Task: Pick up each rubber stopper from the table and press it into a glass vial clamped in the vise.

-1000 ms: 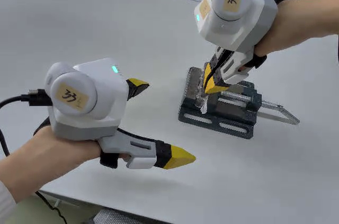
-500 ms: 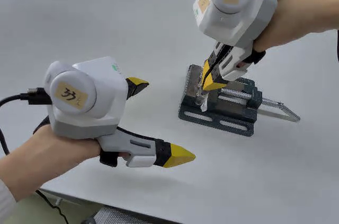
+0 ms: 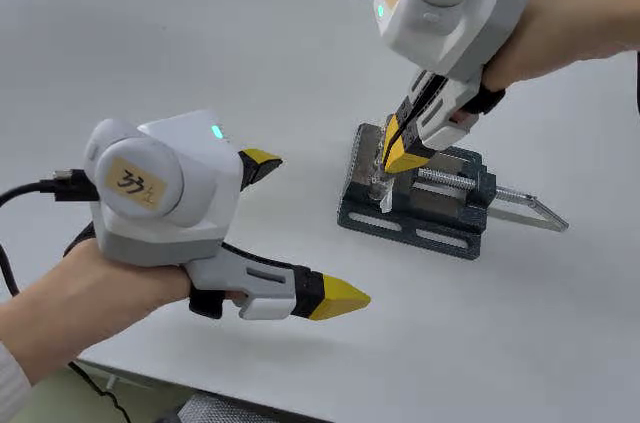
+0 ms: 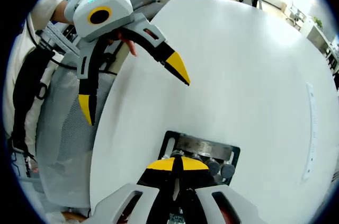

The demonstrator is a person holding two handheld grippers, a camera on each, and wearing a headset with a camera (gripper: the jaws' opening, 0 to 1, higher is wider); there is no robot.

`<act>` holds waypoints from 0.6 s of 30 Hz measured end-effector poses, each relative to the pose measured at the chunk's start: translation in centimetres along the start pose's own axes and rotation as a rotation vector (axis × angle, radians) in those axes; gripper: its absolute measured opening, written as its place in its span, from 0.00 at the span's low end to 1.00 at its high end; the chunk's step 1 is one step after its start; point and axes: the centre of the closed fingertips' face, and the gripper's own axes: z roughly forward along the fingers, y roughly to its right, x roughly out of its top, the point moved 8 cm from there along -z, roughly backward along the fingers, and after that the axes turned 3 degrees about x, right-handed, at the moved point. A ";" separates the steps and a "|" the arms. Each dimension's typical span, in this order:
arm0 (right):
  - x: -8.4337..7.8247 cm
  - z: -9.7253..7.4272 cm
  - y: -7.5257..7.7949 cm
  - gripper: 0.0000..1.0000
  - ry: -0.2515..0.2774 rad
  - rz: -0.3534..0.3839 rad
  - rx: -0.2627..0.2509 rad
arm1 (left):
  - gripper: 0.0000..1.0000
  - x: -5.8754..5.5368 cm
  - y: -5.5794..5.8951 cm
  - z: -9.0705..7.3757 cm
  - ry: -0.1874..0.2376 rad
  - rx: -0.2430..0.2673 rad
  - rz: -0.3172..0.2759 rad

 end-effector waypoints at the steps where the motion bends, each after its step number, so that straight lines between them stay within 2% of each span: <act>1: 0.0 0.0 -0.1 0.00 -0.001 0.010 -0.002 | 0.99 0.0 0.0 0.0 0.000 0.000 0.000; 2: 0.0 0.1 -0.1 0.00 0.000 0.027 -0.002 | 0.99 0.0 0.0 0.0 0.000 0.000 0.000; 4: 0.0 0.1 -0.1 0.00 -0.004 -0.058 -0.003 | 0.99 0.0 0.0 0.0 0.002 0.001 -0.002; 5: -0.1 0.2 -0.2 0.00 -0.006 -0.014 -0.010 | 0.99 0.0 0.0 0.0 0.000 0.000 -0.002; 9: 0.2 0.3 -0.2 0.00 -0.028 -0.058 -0.026 | 0.99 0.0 0.0 0.0 0.001 -0.003 -0.003; 10: 0.3 0.5 -0.1 0.00 -0.038 -0.050 -0.031 | 0.99 0.0 0.1 0.1 -0.001 -0.004 -0.001; 12: 0.5 0.5 -0.1 0.00 -0.070 -0.092 -0.039 | 0.99 0.0 0.1 0.1 -0.002 -0.007 -0.001; 13: 0.7 0.6 -0.2 0.00 -0.080 -0.077 -0.045 | 0.99 0.0 0.1 0.2 -0.002 -0.009 0.000; 15: 0.9 0.6 -0.4 0.00 -0.104 -0.100 -0.054 | 0.99 0.0 0.1 0.2 -0.001 -0.009 -0.003; 18: 1.0 0.6 -0.4 0.00 -0.117 -0.096 -0.054 | 0.99 0.0 0.0 0.4 0.000 -0.011 -0.001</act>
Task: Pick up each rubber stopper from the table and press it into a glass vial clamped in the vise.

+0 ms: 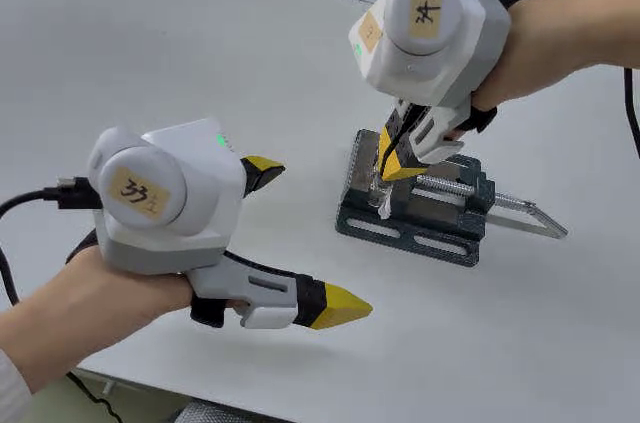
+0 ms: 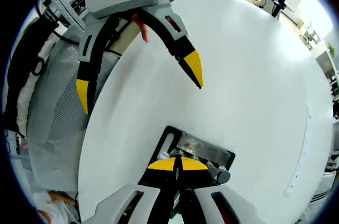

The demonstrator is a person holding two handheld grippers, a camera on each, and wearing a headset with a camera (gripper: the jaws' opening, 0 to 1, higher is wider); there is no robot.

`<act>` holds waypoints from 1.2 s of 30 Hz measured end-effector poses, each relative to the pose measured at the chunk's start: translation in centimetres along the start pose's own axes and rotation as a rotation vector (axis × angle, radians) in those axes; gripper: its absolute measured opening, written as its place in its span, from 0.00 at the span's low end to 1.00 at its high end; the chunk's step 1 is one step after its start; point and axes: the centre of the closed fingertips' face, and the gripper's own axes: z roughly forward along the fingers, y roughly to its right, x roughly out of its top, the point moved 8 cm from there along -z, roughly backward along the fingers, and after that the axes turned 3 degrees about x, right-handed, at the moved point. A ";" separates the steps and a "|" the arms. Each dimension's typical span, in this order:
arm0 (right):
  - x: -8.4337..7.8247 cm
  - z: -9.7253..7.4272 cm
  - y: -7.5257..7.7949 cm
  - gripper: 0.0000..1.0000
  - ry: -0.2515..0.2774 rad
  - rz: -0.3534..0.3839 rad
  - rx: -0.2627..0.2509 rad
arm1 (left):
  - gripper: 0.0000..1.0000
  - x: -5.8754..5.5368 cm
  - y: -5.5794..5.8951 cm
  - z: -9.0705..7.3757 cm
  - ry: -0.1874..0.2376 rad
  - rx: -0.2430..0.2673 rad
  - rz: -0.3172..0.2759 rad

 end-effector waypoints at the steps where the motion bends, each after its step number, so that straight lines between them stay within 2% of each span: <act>1: 0.0 0.0 0.1 0.00 -0.001 0.004 0.002 | 0.99 0.0 0.0 0.0 0.000 -0.001 0.000; 2: 0.1 0.1 0.2 0.00 0.002 0.025 0.003 | 0.99 0.1 0.0 0.0 0.003 -0.001 0.000; 6: 0.0 0.1 0.2 0.00 0.003 0.026 0.001 | 0.99 0.2 -0.1 0.1 0.003 0.000 0.001; 11: -0.5 0.1 0.1 0.00 0.073 0.075 -0.009 | 0.99 0.2 -0.2 0.0 0.007 0.006 -0.004; 18: -0.9 0.2 0.4 0.00 0.091 0.071 -0.029 | 0.99 0.1 -0.2 0.0 0.005 0.009 -0.008; 20: -0.9 0.2 0.4 0.00 0.088 0.077 -0.025 | 0.99 0.1 -0.2 0.0 0.003 0.011 -0.005; 23: -0.8 0.1 0.3 0.00 0.060 0.040 -0.031 | 0.99 0.2 -0.3 -0.1 0.006 0.012 -0.005; 30: -0.7 0.1 0.3 0.00 0.050 0.030 -0.040 | 0.99 0.5 -0.3 -0.3 0.008 0.020 0.001; 31: -0.7 0.0 0.3 0.00 0.059 0.057 -0.038 | 0.99 0.5 -0.3 -0.3 0.008 0.021 0.004; 36: -1.3 -0.1 0.6 0.00 0.117 0.097 -0.018 | 0.99 0.5 -0.3 -0.3 0.011 0.020 0.005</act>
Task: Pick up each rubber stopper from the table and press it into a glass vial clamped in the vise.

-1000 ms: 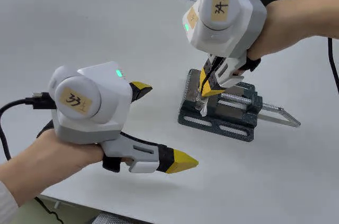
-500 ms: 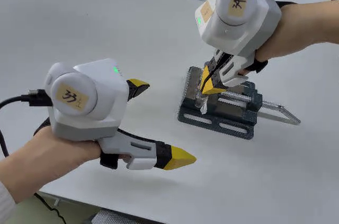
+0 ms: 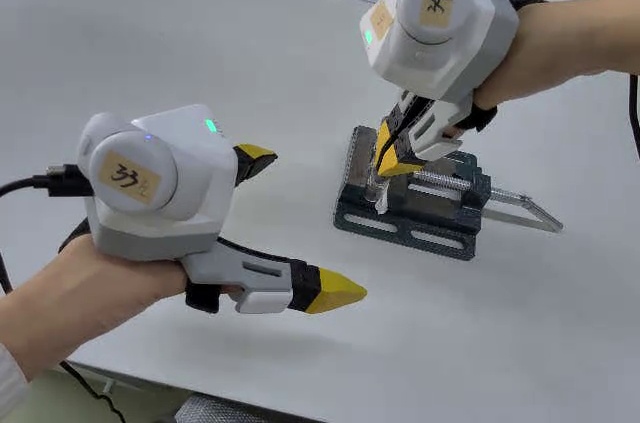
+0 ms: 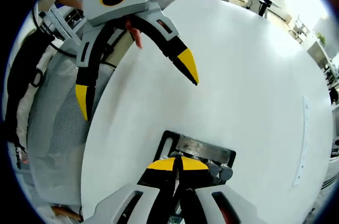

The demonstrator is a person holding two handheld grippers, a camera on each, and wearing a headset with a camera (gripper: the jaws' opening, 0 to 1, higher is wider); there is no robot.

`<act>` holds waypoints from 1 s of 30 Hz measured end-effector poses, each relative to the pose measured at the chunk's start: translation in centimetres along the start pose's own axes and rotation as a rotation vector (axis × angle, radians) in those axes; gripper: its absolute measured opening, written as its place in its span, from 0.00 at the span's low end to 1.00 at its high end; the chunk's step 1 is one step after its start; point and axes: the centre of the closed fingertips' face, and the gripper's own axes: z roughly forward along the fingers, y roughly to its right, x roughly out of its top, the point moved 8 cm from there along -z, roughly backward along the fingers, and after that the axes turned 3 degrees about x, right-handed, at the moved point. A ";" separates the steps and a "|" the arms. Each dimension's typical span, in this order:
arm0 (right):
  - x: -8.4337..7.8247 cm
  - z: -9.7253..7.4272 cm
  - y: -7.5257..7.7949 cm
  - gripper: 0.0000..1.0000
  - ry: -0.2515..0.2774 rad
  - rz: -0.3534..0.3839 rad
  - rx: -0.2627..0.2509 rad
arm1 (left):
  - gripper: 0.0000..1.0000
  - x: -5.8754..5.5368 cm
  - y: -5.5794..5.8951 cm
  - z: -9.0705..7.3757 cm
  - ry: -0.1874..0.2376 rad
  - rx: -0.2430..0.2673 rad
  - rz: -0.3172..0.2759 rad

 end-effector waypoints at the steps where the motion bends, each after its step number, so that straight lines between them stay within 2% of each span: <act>1: 0.1 -0.2 -0.2 0.00 0.007 0.000 0.001 | 0.99 0.0 0.0 0.0 -0.001 0.000 0.000; 3: 0.1 -0.2 -0.8 0.00 0.014 0.005 -0.002 | 0.99 -0.1 0.0 0.0 -0.001 -0.001 -0.002; 4: 0.0 -0.3 -0.9 0.00 -0.002 -0.004 0.011 | 0.99 -0.1 0.0 0.0 -0.002 -0.001 -0.001; 7: -0.1 -0.5 -0.9 0.03 -0.015 -0.024 0.005 | 0.99 -0.1 0.1 0.0 -0.001 -0.001 -0.005; 13: 0.1 -0.7 -0.3 0.00 -0.002 -0.018 -0.014 | 0.99 -0.1 0.3 0.1 -0.003 -0.004 -0.003; 22: -0.2 -0.2 -0.6 0.00 -0.014 -0.016 0.015 | 0.99 -0.3 0.0 -0.1 -0.005 0.000 -0.005; 27: -0.1 -0.3 -0.8 0.00 -0.007 0.011 0.018 | 0.99 -0.4 0.0 -0.1 -0.008 -0.001 -0.004; 30: 0.1 -0.2 -0.6 0.00 -0.028 0.036 0.031 | 0.99 -0.3 0.0 0.0 -0.007 -0.002 -0.008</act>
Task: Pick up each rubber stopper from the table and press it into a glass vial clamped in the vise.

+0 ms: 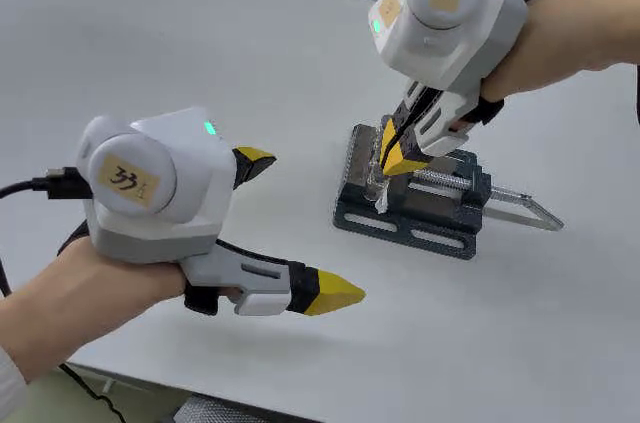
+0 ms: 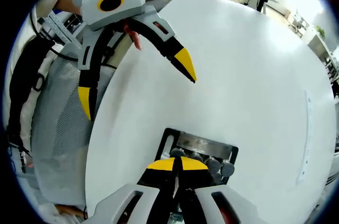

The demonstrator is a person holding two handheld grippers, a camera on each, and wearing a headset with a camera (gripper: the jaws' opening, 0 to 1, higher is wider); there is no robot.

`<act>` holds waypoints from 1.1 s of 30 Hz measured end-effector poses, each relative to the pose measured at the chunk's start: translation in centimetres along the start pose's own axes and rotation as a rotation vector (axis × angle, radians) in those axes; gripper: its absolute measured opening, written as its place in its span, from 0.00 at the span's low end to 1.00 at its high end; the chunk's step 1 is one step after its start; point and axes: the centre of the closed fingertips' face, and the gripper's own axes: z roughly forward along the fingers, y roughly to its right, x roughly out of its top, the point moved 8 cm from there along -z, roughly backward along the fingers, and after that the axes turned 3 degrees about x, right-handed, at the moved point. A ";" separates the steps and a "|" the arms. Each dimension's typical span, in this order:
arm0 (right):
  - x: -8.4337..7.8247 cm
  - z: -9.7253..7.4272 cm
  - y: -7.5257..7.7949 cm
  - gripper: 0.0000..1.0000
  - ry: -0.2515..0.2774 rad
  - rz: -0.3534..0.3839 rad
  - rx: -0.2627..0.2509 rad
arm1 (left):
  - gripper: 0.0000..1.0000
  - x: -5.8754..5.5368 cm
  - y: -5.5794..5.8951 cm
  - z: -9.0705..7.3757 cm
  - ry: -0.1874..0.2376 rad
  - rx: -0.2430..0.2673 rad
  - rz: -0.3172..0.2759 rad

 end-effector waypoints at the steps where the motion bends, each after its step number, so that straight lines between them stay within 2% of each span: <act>1: 0.1 -0.1 -0.2 0.00 -0.036 -0.067 -0.006 | 0.99 0.0 0.0 0.1 -0.002 -0.001 0.001; 3: 0.3 0.1 -0.4 0.00 -0.052 -0.041 -0.023 | 0.99 0.1 0.0 0.1 0.002 -0.001 0.003; 4: 0.5 0.1 -0.5 0.00 -0.083 -0.075 -0.040 | 0.99 0.2 -0.2 0.1 0.007 0.004 -0.001; 5: 0.7 0.2 -0.6 0.00 -0.091 -0.086 -0.046 | 0.99 0.2 -0.2 0.1 0.011 0.002 -0.006; 7: 0.7 0.3 -0.6 0.00 -0.093 -0.035 -0.053 | 0.99 0.3 -0.1 0.3 0.005 0.000 0.002; 9: 0.7 0.3 -0.8 0.00 -0.094 -0.057 -0.067 | 0.99 0.5 0.0 0.4 0.011 -0.004 0.006; 13: 0.6 0.3 -0.4 0.00 -0.092 -0.047 -0.086 | 0.99 1.0 0.3 0.6 0.016 -0.009 0.018; 15: 0.3 0.2 -0.5 0.00 -0.071 -0.043 -0.107 | 0.99 1.5 0.4 0.5 0.022 -0.007 0.022; 19: -0.7 0.1 -0.5 0.00 0.067 0.067 -0.130 | 0.99 2.0 0.2 0.0 0.035 0.010 0.021; 21: -1.2 0.1 -0.7 0.00 0.115 0.098 -0.147 | 0.99 2.0 0.1 -0.2 0.038 0.015 0.016; 22: -1.3 0.1 -0.8 0.00 0.136 0.110 -0.158 | 0.99 2.0 0.1 -0.3 0.038 0.018 0.015; 24: -1.8 0.1 -1.2 0.00 0.140 0.117 -0.173 | 0.99 1.9 0.0 -0.5 0.041 0.025 0.009; 25: -2.1 0.1 -1.5 0.01 0.146 0.116 -0.187 | 0.99 1.9 0.0 -0.6 0.044 0.028 0.007; 27: -2.5 -0.1 -2.2 0.09 0.200 0.141 -0.212 | 0.99 2.0 0.0 -0.7 0.047 0.036 0.004; 31: -4.3 -0.7 -3.9 0.17 0.331 0.255 -0.234 | 0.99 2.1 0.2 -1.2 0.056 0.048 -0.001; 33: -5.3 -0.8 -4.6 0.22 0.376 0.290 -0.258 | 0.99 2.1 0.2 -1.4 0.064 0.052 -0.008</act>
